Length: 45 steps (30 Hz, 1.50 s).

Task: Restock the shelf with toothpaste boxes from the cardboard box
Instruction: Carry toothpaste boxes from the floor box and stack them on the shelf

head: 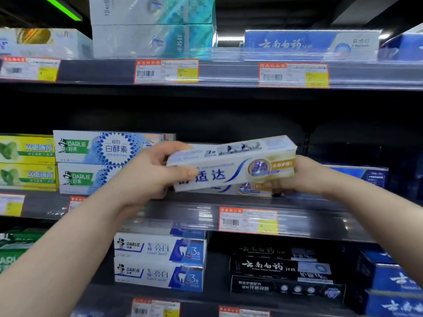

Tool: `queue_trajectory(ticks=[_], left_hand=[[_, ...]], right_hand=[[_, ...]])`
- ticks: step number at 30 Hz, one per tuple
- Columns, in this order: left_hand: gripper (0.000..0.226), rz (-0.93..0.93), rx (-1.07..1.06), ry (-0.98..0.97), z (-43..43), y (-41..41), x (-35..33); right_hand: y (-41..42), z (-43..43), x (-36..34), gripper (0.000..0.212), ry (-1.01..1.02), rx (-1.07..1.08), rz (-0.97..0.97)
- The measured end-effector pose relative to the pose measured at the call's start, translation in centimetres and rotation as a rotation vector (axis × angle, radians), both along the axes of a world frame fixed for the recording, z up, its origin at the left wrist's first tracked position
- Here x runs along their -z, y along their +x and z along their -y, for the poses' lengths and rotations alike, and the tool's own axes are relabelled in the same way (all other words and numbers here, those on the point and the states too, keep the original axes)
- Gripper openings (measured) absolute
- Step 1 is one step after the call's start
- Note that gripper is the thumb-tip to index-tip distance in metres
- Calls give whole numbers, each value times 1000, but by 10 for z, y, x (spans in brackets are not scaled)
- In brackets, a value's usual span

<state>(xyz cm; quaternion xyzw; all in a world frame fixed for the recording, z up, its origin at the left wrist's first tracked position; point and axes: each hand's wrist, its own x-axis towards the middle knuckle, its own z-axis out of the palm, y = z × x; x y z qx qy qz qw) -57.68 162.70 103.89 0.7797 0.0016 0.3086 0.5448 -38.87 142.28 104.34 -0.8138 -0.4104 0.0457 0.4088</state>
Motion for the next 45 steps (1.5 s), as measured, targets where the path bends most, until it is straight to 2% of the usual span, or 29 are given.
queue_trajectory(ticks=[4, 9, 18, 20, 23, 25, 26, 28, 30, 31, 33, 39, 45], left_hand=[[30, 32, 1, 28, 3, 20, -18], [29, -50, -58, 16, -1, 43, -26], [44, -51, -169, -93, -12, 70, -10], [48, -26, -248, -42, -6, 72, -8], [55, -12, -411, 192, 6, 72, -5], [62, -10, -505, 294, 14, 72, -3], [65, -16, -525, 276, 16, 71, -1], [68, -37, -490, 135, 17, 67, 3], [49, -75, -382, -6, 15, 63, 6], [37, -97, -347, -22, 14, 61, 8], [26, -131, -335, 13, 12, 57, 8], [35, -137, -327, 81, 12, 48, 12], [32, -166, -299, 7, 6, 51, 12]], right_hand=[[3, 3, 0, 24, -1, 8, 0], [14, 22, -3, 40, -17, 76, -31], [18, 30, 2, 36, -31, 117, 22], [14, 26, 2, 39, -15, 94, 8], [9, 18, 3, 41, -7, 65, 26], [6, 14, 2, 34, -14, 48, 64], [4, 13, 2, 28, -19, 43, 85], [0, 11, 3, 17, -22, 42, 123], [-3, 8, 4, 14, -19, 57, 131], [-3, 6, 5, 14, -18, 68, 127], [-4, 1, 7, 16, -23, 99, 139], [2, -7, 7, 26, -85, 199, 231], [-1, -11, 8, 29, -107, 216, 292]])
